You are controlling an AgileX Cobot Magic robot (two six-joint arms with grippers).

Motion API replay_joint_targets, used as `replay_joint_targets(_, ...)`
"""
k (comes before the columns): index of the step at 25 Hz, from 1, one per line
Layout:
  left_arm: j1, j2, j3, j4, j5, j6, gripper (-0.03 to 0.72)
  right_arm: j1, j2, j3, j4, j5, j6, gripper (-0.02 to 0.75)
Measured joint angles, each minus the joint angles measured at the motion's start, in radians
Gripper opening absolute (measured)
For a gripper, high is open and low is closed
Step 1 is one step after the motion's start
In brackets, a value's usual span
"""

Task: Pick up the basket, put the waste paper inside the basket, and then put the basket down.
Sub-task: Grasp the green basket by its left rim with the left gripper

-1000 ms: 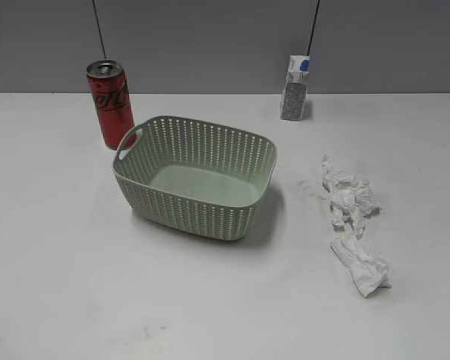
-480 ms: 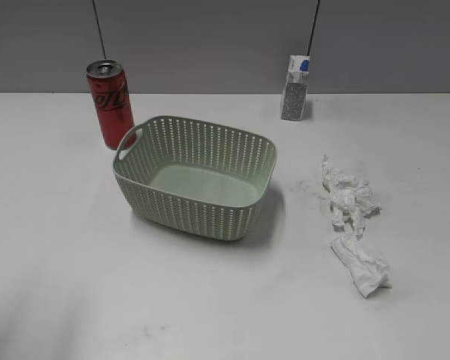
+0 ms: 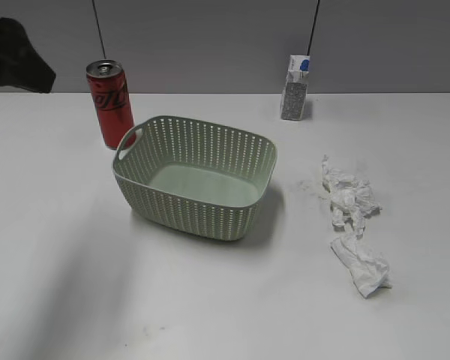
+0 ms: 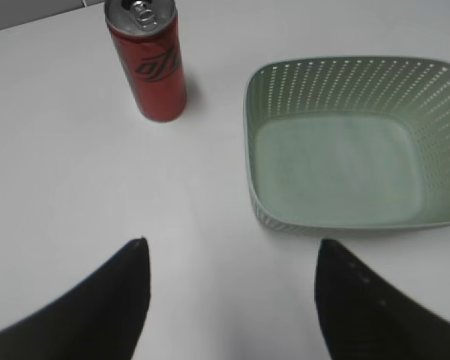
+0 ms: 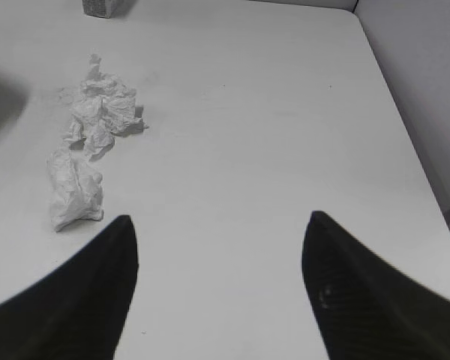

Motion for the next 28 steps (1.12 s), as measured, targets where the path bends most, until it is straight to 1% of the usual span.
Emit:
replay_joint_targets(5,-0.008,0.158,-0.122,-0.010,0.035,0.000,0.523,0.000,0.000,0.000,0.000,0.000,0.000,0.519)
replay_joint_targets(12,-0.063,0.358,-0.263,-0.008,0.110,0.000,0.523,0.000,0.000,0.000,0.000,0.000,0.000,0.519)
replay_joint_targets(19,-0.066,0.537,-0.393,0.019,0.144,0.000,0.523,0.000,0.000,0.000,0.000,0.000,0.000,0.519)
replay_joint_targets(23,-0.066,0.617,-0.420,0.023,0.151,0.000,0.523,0.000,0.000,0.000,0.000,0.000,0.000,0.519)
replay_joint_targets(28,-0.070,0.702,-0.423,0.024,0.128,0.000,0.523,0.000,0.000,0.000,0.000,0.000,0.000,0.519)
